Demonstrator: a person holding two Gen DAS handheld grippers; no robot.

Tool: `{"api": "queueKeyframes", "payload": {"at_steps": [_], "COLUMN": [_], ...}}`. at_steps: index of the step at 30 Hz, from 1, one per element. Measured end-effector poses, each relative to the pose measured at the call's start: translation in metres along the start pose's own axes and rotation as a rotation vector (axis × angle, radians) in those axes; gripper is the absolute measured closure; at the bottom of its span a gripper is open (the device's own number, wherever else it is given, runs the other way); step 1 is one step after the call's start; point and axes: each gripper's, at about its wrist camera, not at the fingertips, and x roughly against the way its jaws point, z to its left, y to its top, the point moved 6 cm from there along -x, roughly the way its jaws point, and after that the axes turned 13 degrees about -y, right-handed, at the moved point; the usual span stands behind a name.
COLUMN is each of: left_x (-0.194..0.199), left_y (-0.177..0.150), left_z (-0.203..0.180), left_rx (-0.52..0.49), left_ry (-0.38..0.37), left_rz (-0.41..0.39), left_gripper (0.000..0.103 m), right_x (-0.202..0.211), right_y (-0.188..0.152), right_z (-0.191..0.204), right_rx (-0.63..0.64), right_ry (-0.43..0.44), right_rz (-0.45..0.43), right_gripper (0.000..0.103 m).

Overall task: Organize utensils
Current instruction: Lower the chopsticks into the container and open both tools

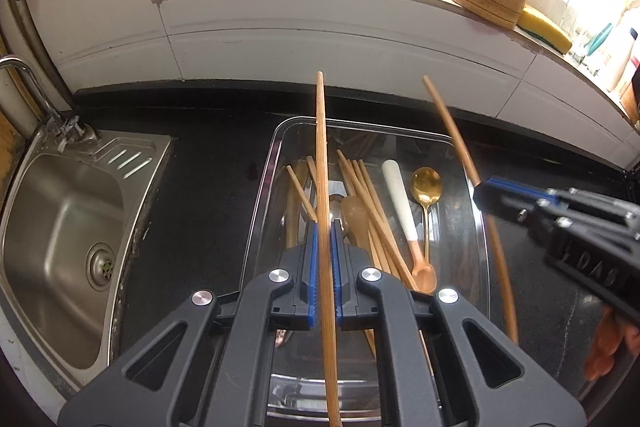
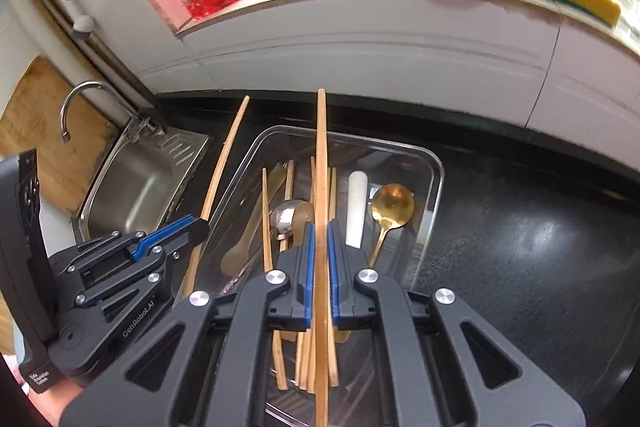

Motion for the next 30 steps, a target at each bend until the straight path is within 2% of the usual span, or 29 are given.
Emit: {"api": "queueKeyframes", "payload": {"at_steps": [7, 16, 22, 30], "left_x": [-0.015, -0.019, -0.014, -0.015], "left_y": [0.004, 0.005, -0.002, -0.025], "left_z": [0.002, 0.013, 0.016, 0.002], "left_rx": [-0.006, -0.01, 0.0, 0.014], "left_ry": [-0.038, -0.046, -0.046, -0.061], "left_rz": [0.018, 0.029, 0.032, 0.054], "left_gripper": [0.097, 0.098, 0.098, 0.097], "right_x": [-0.02, -0.018, -0.013, -0.011], "right_y": [-0.013, -0.008, 0.0, 0.005], "right_z": [0.006, -0.009, -0.007, 0.017], "right_rx": [-0.041, -0.074, -0.056, 0.001], "right_ry": [-0.028, -0.082, -0.086, -0.074], "right_rz": [0.029, 0.014, -0.002, -0.016], "right_gripper": [0.096, 0.096, 0.096, 0.096]}}
